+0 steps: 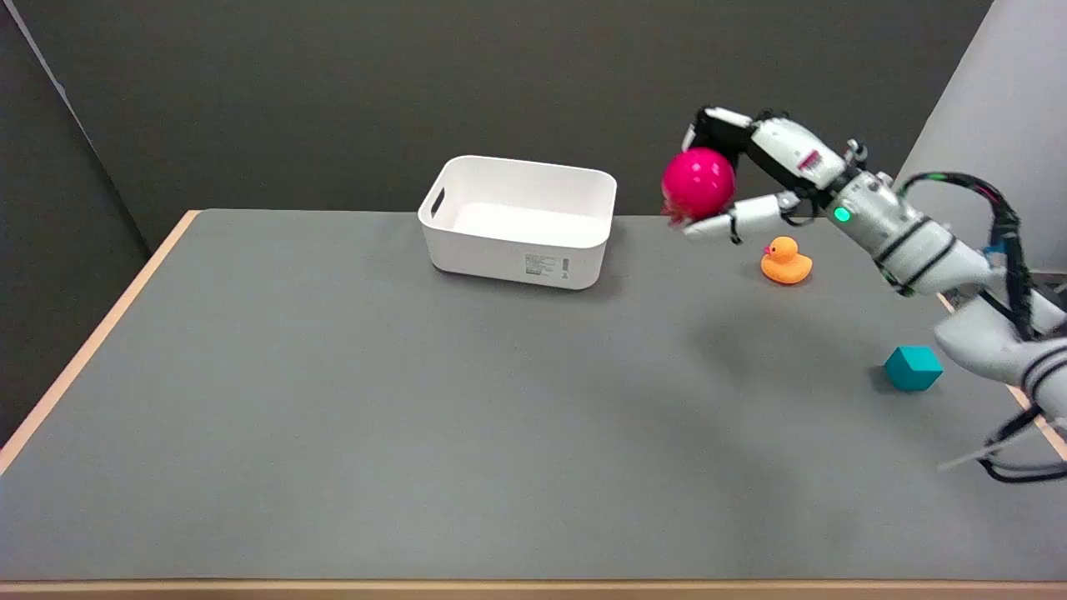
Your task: Place the pomegranate into the white box.
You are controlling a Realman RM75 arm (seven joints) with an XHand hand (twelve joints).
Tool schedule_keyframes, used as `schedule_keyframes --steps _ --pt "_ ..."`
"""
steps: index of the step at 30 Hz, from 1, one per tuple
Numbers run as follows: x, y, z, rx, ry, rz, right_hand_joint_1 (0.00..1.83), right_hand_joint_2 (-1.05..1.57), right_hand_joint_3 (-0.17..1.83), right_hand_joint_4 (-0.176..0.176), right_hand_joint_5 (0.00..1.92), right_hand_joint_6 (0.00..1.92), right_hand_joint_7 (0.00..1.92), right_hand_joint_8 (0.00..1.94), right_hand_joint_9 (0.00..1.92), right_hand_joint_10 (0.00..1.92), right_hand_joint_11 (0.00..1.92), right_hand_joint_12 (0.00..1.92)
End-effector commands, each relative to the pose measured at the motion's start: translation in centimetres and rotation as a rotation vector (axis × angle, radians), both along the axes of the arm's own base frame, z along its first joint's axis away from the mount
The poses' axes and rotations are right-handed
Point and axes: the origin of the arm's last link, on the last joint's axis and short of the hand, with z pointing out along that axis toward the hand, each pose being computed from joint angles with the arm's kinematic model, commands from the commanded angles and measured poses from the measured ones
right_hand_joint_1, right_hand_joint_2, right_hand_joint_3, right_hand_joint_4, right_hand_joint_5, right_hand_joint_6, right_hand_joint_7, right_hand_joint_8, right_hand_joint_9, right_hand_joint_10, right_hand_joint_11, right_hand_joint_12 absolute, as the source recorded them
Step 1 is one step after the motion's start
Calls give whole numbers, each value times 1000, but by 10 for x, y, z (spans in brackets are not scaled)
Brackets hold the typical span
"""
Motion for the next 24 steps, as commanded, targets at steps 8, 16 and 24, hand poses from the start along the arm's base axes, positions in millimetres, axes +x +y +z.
schedule_keyframes --steps 8,16,24 --pt "6 -119 -92 -77 207 -60 1157 1073 383 -43 641 1474 840 1431 846 1633 593 1664" --pt "-7 -143 -110 -131 296 -120 1183 1123 314 -176 675 1484 720 1494 835 1671 537 1662" --pt "0 -160 -130 -160 302 -135 1176 1142 298 -176 656 1506 701 1520 817 1691 501 1675"
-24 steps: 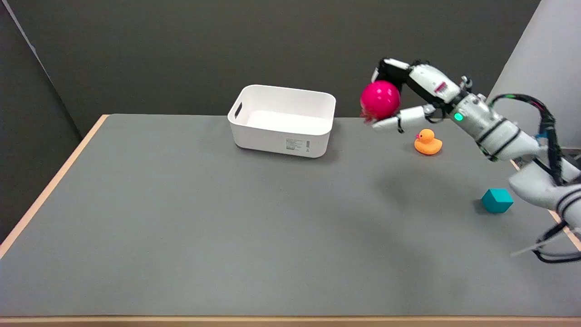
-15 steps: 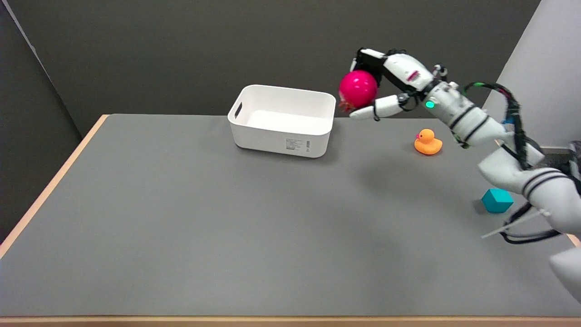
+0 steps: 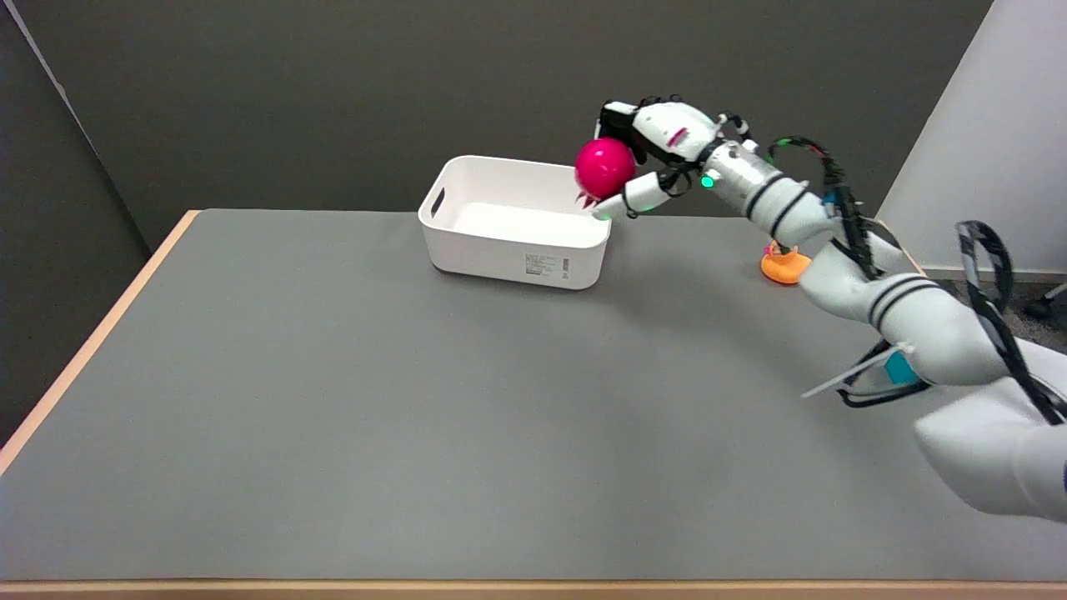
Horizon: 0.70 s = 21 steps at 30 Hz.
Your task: Place the pomegranate into the white box.
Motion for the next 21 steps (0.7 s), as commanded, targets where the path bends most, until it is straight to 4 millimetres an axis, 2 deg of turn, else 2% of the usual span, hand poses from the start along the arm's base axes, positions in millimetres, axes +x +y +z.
schedule_keyframes --steps 1,5,8,13,14,16,17,18,19,21 --pt "7 -54 -56 -76 123 -69 1175 1145 296 -176 653 1510 698 1524 813 1696 495 1678" --pt "8 -58 -64 -87 141 -72 1169 1162 284 -176 635 1533 679 1549 790 1723 469 1694" --pt "8 -60 -72 -79 173 -63 1161 1183 266 -176 616 1559 659 1574 768 1754 367 1735" --pt "7 -61 -75 -75 153 -68 1150 1226 205 -176 590 1580 638 1601 751 1786 344 1715" --pt "7 -60 -76 -74 149 -67 1125 1236 193 -165 560 1546 624 1581 735 1780 345 1691" --pt "7 -60 -75 -75 133 -67 812 882 796 27 280 784 590 983 583 1427 275 1536" --pt "7 -60 -74 -77 109 -71 671 792 908 61 174 537 466 690 457 1138 224 1419" --pt "7 -60 -73 -78 71 -77 529 736 937 69 79 338 284 381 300 776 162 1276" --pt "7 -60 -72 -79 44 -82 474 709 944 71 41 288 211 302 233 664 134 1233" --pt "4 -58 -68 -81 -52 -104 393 663 960 73 0 240 112 253 130 578 98 1168"
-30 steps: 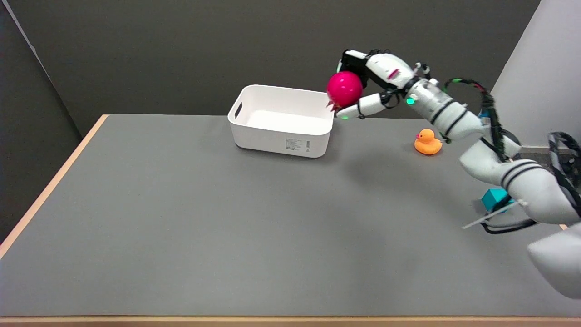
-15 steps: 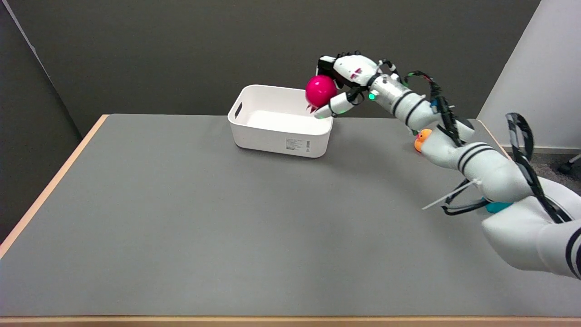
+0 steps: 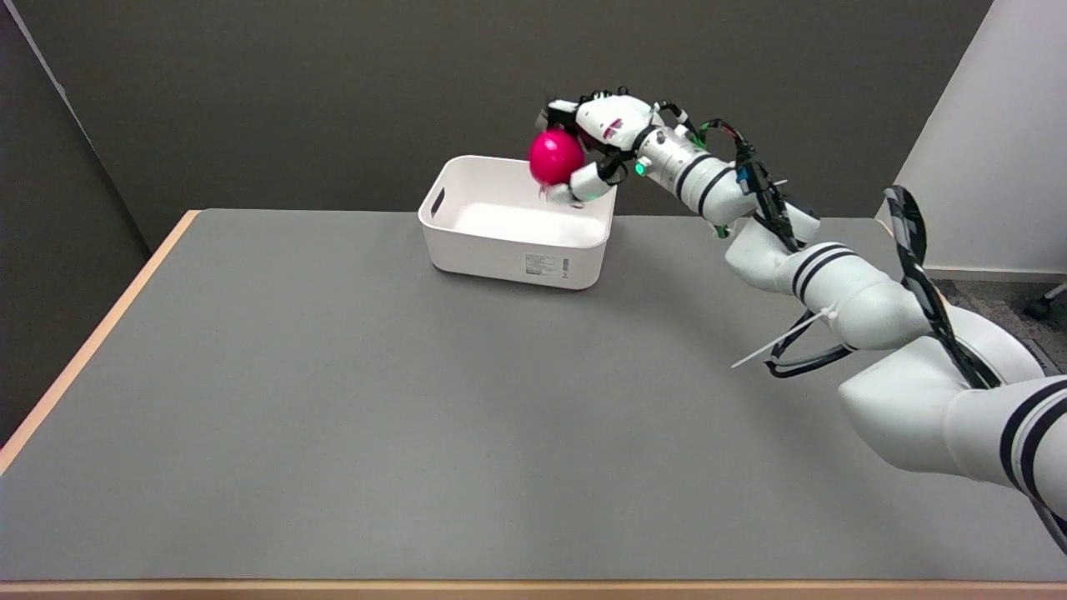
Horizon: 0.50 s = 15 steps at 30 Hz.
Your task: Place the pomegranate into the white box.
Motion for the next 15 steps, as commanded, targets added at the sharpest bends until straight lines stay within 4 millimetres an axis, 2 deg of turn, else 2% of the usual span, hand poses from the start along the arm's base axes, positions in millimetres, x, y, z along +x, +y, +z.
schedule_keyframes --steps 1,4,6,10,12,15 --pt "1 -9 -12 -22 -180 -42 351 642 982 75 -1 191 77 228 89 571 93 1111" --pt "0 -7 -13 -12 -204 -41 330 579 923 83 -1 -1 -1 -1 -1 357 30 1064" --pt "2 -4 -15 3 -203 -28 357 584 865 82 -1 -1 -1 -1 -1 294 1 1129" --pt "4 7 -17 32 -211 2 366 567 861 82 -1 -1 -1 -1 -1 273 -1 1102" --pt "11 16 -19 62 -253 30 364 562 861 82 -1 -1 -1 -1 -1 269 -1 1096" --pt "29 39 -19 135 -379 99 311 551 908 79 -1 -1 -1 -1 -1 240 3 985"
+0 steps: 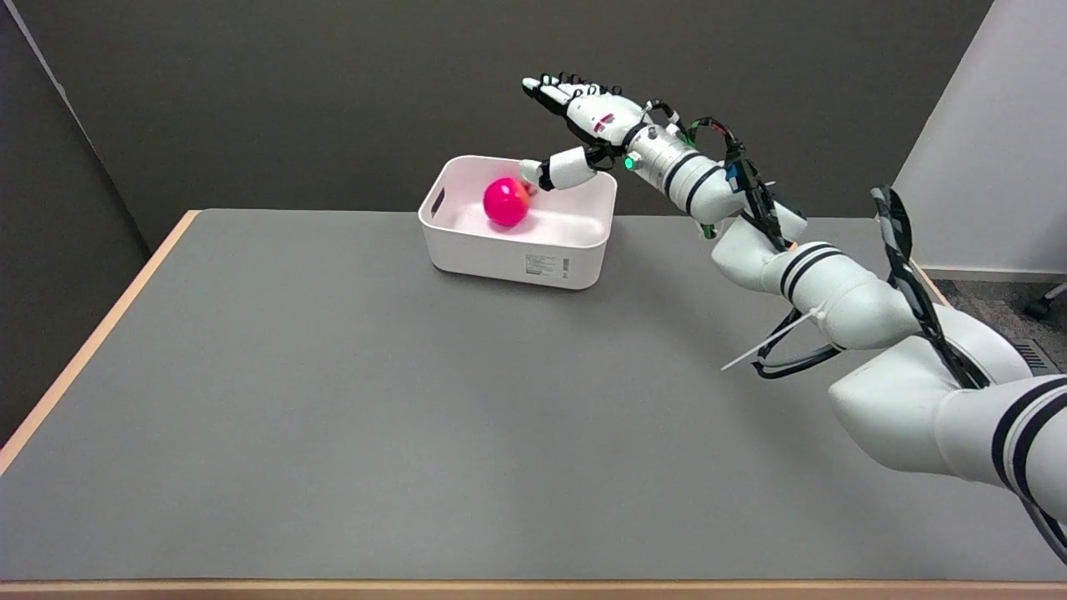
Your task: Place the pomegranate into the white box.
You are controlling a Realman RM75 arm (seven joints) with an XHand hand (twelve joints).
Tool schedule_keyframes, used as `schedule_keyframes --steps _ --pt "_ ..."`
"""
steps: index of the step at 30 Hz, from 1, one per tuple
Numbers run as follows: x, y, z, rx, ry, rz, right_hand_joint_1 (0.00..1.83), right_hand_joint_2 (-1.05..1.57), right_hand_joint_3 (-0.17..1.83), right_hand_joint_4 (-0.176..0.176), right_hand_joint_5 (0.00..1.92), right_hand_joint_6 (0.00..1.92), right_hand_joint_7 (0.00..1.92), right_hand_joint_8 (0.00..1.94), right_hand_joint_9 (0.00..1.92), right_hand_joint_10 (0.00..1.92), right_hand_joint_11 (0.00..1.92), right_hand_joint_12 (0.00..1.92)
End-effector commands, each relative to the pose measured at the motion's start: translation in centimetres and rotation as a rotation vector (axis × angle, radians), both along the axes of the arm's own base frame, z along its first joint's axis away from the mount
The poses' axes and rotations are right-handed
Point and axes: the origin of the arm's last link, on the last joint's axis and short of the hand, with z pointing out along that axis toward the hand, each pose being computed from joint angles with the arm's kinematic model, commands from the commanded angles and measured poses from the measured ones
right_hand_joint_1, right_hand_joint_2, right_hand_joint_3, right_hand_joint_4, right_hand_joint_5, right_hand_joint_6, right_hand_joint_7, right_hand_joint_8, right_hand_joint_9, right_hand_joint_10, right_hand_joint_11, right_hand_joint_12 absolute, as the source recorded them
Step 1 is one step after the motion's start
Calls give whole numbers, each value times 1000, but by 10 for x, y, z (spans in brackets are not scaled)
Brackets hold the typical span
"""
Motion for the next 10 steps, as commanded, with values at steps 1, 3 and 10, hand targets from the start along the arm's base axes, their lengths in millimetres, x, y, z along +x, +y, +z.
schedule_keyframes --steps 1,3,10 --pt "31 55 -7 151 -307 143 309 551 904 82 -1 -1 -1 -1 -1 231 0 990" --pt "33 75 -4 185 -366 165 300 558 911 82 -1 11 -1 -1 -1 226 -1 973" --pt "24 148 11 251 -445 246 275 577 939 85 1 122 2 31 1 279 -1 955"
